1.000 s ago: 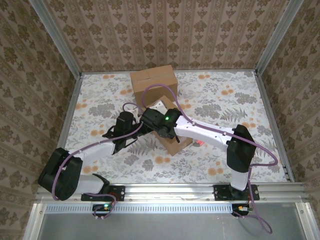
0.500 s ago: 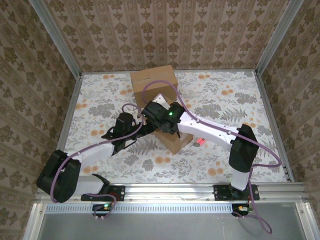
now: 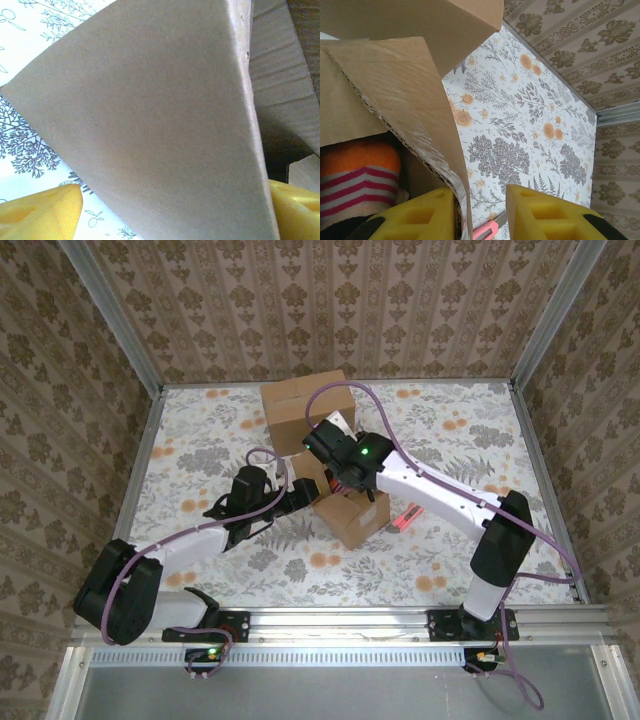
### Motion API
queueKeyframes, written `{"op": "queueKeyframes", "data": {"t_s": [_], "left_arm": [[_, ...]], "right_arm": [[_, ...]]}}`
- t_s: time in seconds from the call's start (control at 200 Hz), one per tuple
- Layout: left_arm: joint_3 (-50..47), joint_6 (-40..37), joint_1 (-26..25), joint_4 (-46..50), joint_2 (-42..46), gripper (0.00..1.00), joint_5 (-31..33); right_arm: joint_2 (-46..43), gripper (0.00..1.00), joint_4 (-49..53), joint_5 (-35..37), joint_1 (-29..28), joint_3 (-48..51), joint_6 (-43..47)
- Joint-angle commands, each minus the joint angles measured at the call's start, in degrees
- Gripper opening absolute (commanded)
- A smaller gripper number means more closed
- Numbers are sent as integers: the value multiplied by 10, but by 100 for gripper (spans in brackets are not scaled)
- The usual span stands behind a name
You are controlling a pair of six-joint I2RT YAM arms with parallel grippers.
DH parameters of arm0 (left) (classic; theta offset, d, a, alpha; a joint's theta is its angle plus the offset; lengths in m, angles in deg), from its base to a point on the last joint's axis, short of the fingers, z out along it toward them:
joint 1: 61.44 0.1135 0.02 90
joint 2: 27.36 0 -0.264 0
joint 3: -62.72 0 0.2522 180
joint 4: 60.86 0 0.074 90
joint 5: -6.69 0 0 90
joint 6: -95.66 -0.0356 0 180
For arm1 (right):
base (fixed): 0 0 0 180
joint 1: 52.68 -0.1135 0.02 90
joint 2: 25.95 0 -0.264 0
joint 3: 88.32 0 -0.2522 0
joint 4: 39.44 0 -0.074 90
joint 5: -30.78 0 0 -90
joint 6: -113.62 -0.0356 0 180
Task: Unpack the express box
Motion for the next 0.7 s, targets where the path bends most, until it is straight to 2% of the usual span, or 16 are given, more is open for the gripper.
{"op": "queueKeyframes", "data": {"t_s": [0.0, 0.425, 0.695], "left_arm": [[-54, -51, 2, 188, -33, 87, 31], [-57, -51, 2, 191, -31, 88, 30], [-59, -52, 2, 192, -30, 88, 31]], "right_arm": [[-44, 30, 28, 75, 48, -10, -10], [-81, 18, 15, 18, 109, 29, -34], [-99, 13, 6, -5, 143, 51, -39]]}}
